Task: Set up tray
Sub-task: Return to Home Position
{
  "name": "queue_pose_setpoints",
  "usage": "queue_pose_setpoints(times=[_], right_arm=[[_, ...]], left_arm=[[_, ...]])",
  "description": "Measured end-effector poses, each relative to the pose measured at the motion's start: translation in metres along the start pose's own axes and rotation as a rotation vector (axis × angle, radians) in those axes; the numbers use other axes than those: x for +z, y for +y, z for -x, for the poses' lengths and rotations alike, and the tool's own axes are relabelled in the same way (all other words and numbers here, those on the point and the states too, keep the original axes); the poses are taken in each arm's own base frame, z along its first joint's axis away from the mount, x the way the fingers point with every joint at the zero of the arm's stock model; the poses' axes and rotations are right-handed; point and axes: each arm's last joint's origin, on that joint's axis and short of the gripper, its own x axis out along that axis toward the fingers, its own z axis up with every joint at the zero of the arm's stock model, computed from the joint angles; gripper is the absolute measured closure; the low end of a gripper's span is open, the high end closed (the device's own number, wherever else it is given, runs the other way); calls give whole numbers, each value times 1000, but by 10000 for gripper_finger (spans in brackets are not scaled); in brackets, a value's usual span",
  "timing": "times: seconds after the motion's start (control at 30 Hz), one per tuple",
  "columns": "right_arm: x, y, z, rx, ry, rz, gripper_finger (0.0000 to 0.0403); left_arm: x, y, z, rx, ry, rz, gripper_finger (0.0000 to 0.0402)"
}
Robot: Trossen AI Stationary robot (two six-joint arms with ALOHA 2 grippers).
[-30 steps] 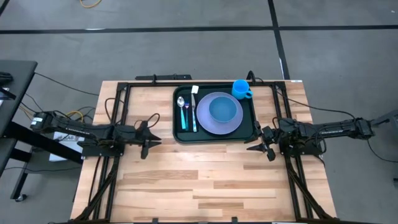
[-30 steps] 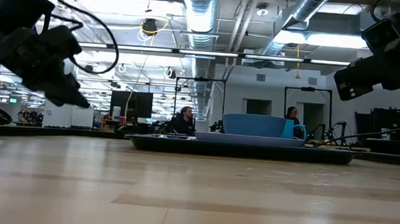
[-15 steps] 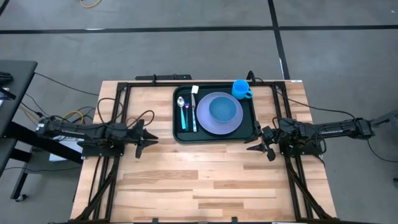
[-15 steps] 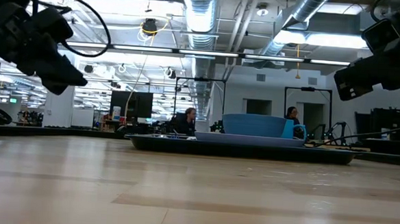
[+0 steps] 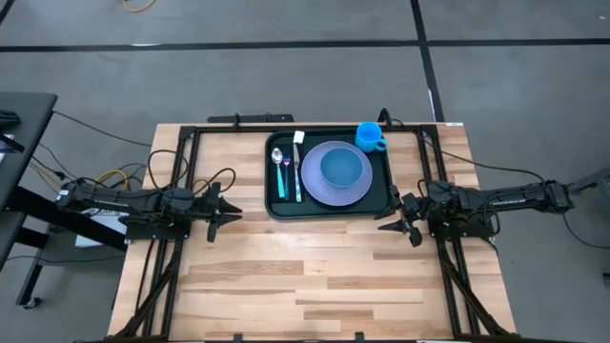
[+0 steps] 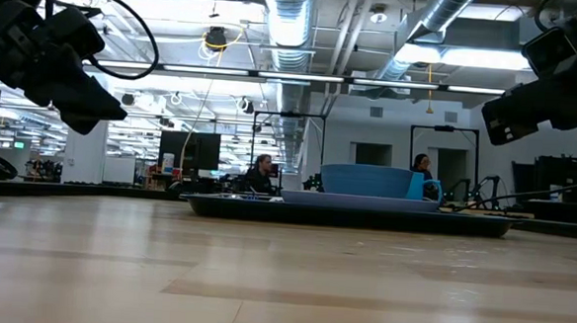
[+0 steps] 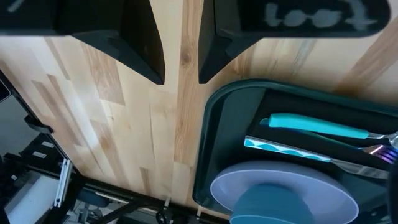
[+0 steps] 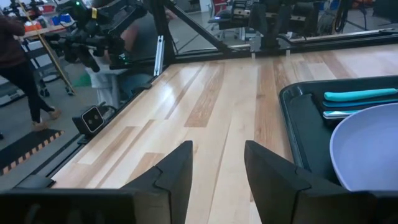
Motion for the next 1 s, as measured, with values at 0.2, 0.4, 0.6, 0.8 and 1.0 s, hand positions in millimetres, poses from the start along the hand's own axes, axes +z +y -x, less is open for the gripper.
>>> queue_pose_setpoints(times=[0.2,0.4,0.6,0.8,1.0], right_arm=[[0,0,0,0,0,0,265],[0,0,0,0,0,0,265],[0,0,0,0,0,0,265],[0,0,0,0,0,0,264],[0,0,0,0,0,0,266]], left_arm=[[0,0,0,0,1,-7,317],[0,0,0,1,2,-4,317],[0,0,0,1,3,3,317],[0,0,0,1,3,-8,317],[0,0,0,1,3,-6,317]])
